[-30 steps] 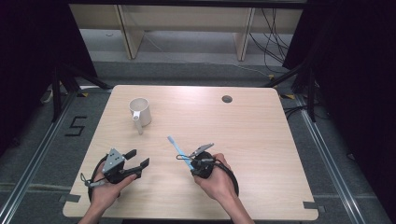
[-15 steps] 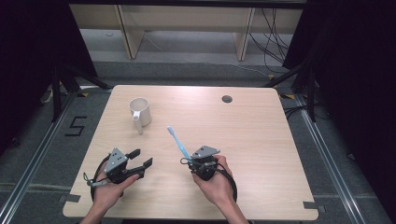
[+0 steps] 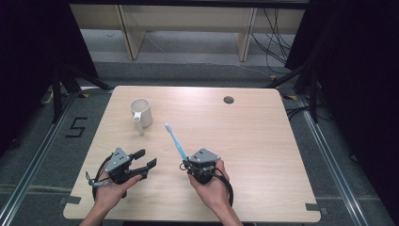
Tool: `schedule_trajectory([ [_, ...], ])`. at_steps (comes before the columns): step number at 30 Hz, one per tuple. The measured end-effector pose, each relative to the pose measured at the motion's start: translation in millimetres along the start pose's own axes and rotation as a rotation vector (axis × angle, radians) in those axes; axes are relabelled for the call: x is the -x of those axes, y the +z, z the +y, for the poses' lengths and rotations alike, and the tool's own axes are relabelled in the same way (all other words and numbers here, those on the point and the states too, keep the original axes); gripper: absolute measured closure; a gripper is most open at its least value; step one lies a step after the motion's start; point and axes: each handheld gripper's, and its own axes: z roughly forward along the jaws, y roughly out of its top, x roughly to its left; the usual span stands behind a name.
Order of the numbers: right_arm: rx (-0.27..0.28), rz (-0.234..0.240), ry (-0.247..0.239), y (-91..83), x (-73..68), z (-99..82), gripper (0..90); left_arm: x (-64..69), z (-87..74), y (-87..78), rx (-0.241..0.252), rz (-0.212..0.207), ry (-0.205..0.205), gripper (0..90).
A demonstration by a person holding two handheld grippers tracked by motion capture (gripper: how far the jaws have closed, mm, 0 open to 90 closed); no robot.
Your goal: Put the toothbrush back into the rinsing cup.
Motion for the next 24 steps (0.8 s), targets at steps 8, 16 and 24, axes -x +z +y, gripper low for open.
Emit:
schedule_trajectory([
  [8,0.078,0.002,0.039,9.2,-8.7,-2.5,79.2,4.7,7.4,2.7,0.006,-0.045,-0.006,40.4],
  [16,0.101,0.0,0.04,12.4,-13.5,-2.4,79.3,10.7,16.3,9.0,0.022,-0.084,-0.019,40.7],
  [24,0.138,0.002,0.049,14.1,-16.0,-1.6,79.3,16.8,27.2,15.3,0.037,-0.13,-0.029,42.0],
])
